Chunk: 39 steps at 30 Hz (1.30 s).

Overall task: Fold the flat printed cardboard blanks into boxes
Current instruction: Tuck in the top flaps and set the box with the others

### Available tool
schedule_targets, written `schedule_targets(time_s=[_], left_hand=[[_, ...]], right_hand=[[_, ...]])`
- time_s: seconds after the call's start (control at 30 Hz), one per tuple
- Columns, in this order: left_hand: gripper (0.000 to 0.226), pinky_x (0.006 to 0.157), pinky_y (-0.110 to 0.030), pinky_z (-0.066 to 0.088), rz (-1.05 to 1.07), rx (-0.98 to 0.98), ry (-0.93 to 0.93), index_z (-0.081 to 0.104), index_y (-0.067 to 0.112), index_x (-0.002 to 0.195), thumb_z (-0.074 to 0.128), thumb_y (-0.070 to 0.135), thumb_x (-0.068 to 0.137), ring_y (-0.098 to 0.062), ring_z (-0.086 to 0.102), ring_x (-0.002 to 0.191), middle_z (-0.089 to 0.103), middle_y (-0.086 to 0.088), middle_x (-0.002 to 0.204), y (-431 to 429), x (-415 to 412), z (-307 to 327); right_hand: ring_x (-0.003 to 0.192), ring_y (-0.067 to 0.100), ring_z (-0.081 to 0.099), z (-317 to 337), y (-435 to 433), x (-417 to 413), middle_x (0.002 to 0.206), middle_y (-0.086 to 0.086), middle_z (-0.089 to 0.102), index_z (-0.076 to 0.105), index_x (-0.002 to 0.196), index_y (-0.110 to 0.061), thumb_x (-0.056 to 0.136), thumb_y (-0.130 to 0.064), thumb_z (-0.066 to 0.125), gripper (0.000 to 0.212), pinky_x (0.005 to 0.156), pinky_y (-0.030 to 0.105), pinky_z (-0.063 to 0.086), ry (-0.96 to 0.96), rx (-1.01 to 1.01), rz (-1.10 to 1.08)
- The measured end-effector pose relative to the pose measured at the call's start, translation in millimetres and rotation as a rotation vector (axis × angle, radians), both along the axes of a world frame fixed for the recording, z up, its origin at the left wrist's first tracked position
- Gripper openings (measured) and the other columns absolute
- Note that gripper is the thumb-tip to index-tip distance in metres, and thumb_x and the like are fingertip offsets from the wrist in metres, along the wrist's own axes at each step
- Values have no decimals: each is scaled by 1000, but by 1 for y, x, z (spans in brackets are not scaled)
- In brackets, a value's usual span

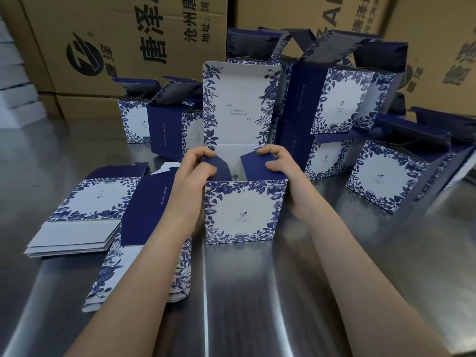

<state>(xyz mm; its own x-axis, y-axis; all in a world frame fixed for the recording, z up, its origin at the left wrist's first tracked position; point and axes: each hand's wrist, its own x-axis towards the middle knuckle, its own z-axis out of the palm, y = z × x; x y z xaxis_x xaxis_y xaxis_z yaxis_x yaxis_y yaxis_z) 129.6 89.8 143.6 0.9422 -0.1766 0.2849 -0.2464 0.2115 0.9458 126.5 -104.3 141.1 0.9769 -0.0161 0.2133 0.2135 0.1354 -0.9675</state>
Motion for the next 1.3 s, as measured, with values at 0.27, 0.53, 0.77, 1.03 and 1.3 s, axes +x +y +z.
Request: schedule_targets(time_s=[0.27,0.53,0.77,1.03,1.3], left_hand=[[24,65,-17,52,0,-88,20,67,30,106,46,20,102,-4,67,87,67,4,110,1,6,-4],[42,109,-29,43,-2,-124,-23,52,37,131,47,9,101,4,49,128,51,20,139,3,11,-3],[54,87,-20,53,-30,-151,-36,45,39,143,46,7,100,-1,57,122,50,19,139,5,14,-4],[39,104,-33,41,47,-102,-50,60,41,114,51,7,98,-5,53,122,59,18,125,4,15,-5],[24,68,-21,55,-14,-205,37,59,27,111,52,8,99,-4,70,89,71,16,104,2,11,-3]], right_hand=[[132,12,49,2,6,-14,145,-9,50,68,117,-27,92,-22,60,26,114,39,37,-95,-8,-128],[120,16,59,5,8,-17,133,-1,61,62,126,-22,98,-13,51,32,107,38,45,-99,-30,-181],[115,3,61,5,7,-15,134,-13,53,40,143,-39,99,-13,50,52,88,18,51,-144,-62,-161],[130,14,50,4,10,-14,135,-6,57,58,122,-29,79,-28,57,42,117,43,31,-108,-56,-235],[120,14,56,0,10,-11,125,-9,60,60,112,-29,99,-27,44,20,108,36,42,-132,-100,-248]])
